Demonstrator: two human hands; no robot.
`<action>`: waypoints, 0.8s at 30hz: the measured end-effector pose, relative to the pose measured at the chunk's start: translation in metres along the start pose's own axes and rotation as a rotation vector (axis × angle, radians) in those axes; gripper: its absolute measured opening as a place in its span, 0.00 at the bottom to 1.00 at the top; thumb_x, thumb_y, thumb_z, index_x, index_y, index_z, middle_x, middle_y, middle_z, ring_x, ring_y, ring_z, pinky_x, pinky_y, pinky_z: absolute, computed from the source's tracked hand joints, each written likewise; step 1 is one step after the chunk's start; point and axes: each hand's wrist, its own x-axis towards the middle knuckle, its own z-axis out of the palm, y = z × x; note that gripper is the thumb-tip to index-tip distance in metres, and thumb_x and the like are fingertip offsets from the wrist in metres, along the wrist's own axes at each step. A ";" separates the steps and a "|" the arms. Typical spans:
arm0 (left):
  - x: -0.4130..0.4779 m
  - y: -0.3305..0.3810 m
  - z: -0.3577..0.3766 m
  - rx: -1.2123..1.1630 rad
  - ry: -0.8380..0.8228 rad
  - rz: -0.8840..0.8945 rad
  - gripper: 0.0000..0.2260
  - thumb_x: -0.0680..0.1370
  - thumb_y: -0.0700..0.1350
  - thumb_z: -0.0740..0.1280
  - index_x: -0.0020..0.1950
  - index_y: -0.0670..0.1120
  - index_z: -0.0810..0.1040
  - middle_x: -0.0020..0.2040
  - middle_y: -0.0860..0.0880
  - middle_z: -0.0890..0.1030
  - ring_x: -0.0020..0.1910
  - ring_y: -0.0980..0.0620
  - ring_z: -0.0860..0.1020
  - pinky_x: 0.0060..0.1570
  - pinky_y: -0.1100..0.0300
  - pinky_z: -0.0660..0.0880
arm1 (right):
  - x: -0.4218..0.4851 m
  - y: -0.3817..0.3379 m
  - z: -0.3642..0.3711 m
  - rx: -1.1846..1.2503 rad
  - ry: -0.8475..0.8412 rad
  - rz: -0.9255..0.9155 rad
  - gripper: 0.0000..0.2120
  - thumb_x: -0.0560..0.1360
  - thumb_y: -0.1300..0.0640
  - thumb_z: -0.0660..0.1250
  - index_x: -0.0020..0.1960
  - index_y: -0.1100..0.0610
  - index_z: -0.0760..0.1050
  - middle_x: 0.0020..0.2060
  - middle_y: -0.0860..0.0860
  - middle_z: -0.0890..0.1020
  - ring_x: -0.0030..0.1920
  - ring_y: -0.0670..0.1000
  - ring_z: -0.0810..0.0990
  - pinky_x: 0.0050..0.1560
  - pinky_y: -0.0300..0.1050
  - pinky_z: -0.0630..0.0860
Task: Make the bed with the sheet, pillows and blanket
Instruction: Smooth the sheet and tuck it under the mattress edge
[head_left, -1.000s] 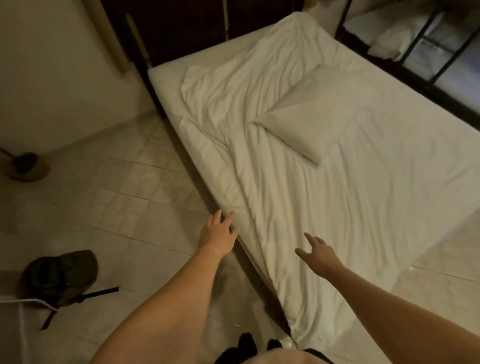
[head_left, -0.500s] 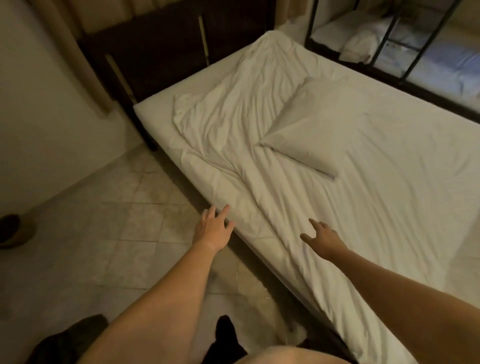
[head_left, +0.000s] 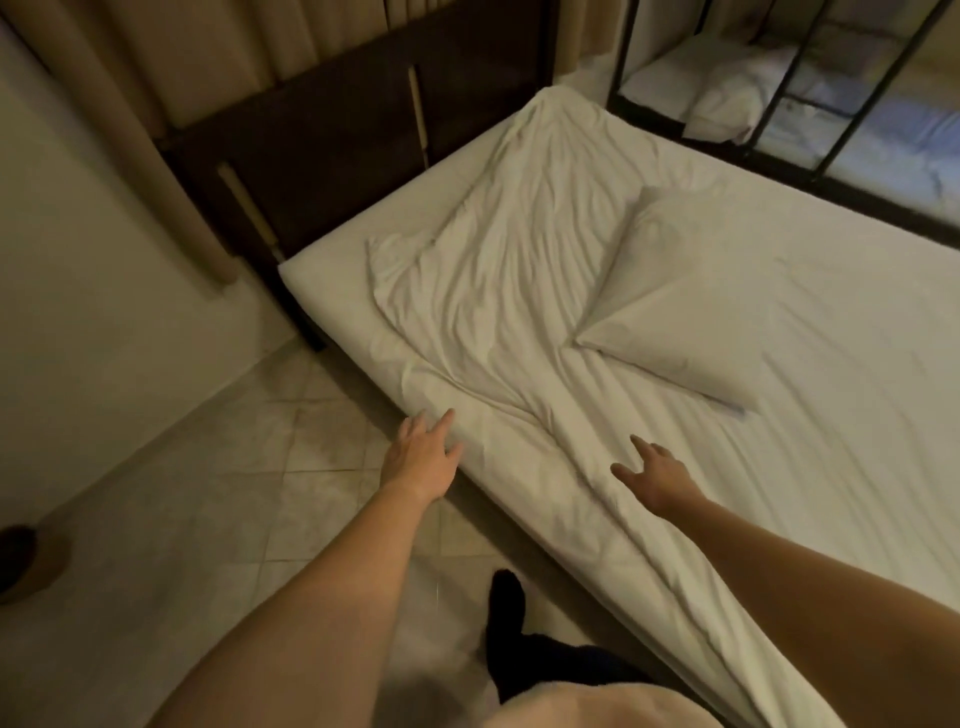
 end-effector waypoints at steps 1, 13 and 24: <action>0.013 -0.004 -0.010 -0.003 0.005 -0.001 0.27 0.85 0.60 0.55 0.84 0.59 0.55 0.85 0.48 0.53 0.83 0.42 0.51 0.76 0.42 0.63 | 0.014 -0.013 -0.004 -0.001 0.004 -0.005 0.37 0.80 0.35 0.60 0.83 0.47 0.52 0.81 0.57 0.59 0.77 0.65 0.62 0.75 0.59 0.64; 0.174 -0.057 -0.119 -0.003 0.012 0.015 0.27 0.85 0.60 0.54 0.84 0.58 0.55 0.85 0.48 0.53 0.83 0.43 0.51 0.78 0.43 0.59 | 0.143 -0.166 -0.044 0.045 0.001 0.000 0.37 0.80 0.35 0.61 0.83 0.47 0.53 0.81 0.57 0.59 0.77 0.65 0.62 0.75 0.60 0.63; 0.367 -0.130 -0.212 0.163 -0.102 0.162 0.28 0.86 0.60 0.54 0.85 0.56 0.55 0.84 0.48 0.55 0.81 0.44 0.55 0.76 0.45 0.61 | 0.236 -0.281 -0.025 0.143 0.059 0.180 0.37 0.80 0.36 0.61 0.83 0.49 0.53 0.80 0.58 0.60 0.77 0.64 0.63 0.76 0.58 0.62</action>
